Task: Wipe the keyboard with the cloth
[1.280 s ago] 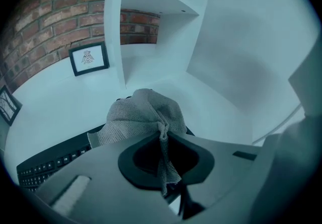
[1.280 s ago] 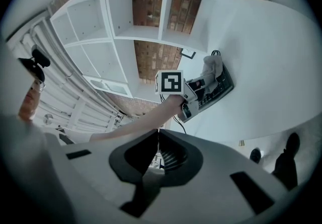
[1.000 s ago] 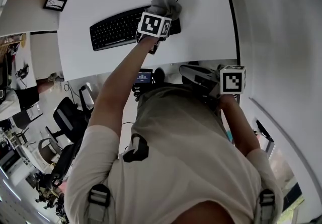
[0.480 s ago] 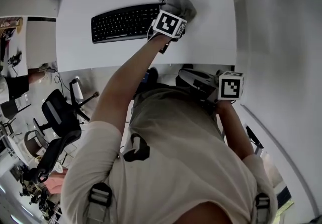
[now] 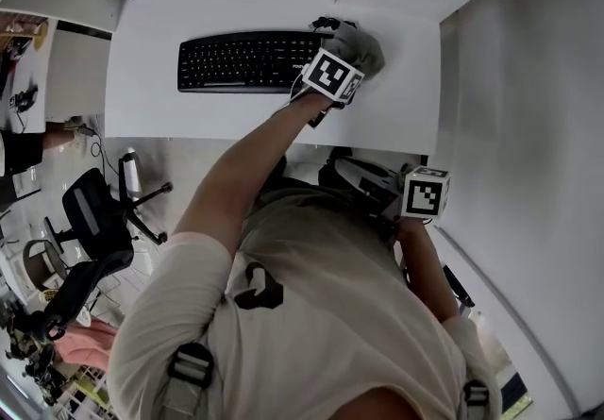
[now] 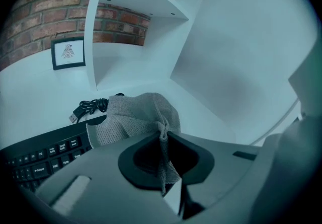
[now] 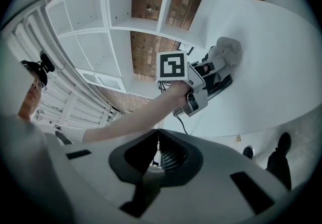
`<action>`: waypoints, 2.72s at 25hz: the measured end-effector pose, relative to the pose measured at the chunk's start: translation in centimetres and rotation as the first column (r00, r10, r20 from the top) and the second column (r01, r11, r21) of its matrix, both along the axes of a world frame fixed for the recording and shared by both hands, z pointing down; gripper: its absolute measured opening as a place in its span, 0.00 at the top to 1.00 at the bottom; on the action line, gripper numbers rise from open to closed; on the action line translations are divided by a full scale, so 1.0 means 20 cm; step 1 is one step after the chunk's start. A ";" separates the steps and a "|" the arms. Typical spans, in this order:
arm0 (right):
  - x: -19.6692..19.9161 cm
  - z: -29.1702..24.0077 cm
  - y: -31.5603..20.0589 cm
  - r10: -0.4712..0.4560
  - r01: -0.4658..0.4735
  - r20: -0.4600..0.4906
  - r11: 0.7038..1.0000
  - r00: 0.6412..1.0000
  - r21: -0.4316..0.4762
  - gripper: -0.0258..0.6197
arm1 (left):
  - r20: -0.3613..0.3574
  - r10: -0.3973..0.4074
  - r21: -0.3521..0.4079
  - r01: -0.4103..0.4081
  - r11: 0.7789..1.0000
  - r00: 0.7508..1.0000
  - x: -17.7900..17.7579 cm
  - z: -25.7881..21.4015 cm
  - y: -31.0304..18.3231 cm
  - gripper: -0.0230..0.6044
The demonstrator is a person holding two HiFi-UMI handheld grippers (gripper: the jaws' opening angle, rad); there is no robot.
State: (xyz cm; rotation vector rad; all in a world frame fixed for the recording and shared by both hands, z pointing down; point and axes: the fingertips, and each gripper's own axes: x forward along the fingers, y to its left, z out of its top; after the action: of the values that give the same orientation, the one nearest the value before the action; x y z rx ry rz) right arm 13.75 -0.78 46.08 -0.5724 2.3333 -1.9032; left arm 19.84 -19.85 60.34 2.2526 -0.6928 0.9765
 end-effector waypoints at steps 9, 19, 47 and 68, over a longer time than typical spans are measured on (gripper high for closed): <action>-0.10 -0.01 -0.04 -0.032 0.033 -0.025 0.999 0.999 0.022 0.95 | -0.254 -0.056 0.033 0.067 0.997 0.966 -0.28 -0.36 0.10 0.93; -0.39 -0.03 -0.08 -0.175 0.176 -0.027 0.984 0.984 0.028 0.95 | -0.032 -0.501 0.184 0.498 0.848 0.865 -1.83 -0.45 0.03 0.93; -0.64 -0.03 -0.06 -0.047 0.053 -0.169 0.998 0.984 0.031 0.95 | 0.309 -0.414 0.295 0.327 0.898 0.857 -2.27 -0.02 -0.44 0.93; -0.55 -0.01 -0.09 -0.079 0.079 -0.078 0.997 0.994 0.004 0.95 | 0.373 -0.323 0.268 0.232 0.935 0.870 -1.97 -0.03 -0.44 0.93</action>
State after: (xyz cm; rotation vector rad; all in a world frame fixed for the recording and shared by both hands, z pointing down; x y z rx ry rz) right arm 2.81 -2.51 45.82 -0.5716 2.4442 -1.9389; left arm -19.48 -28.56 59.76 2.0516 -1.3302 1.2935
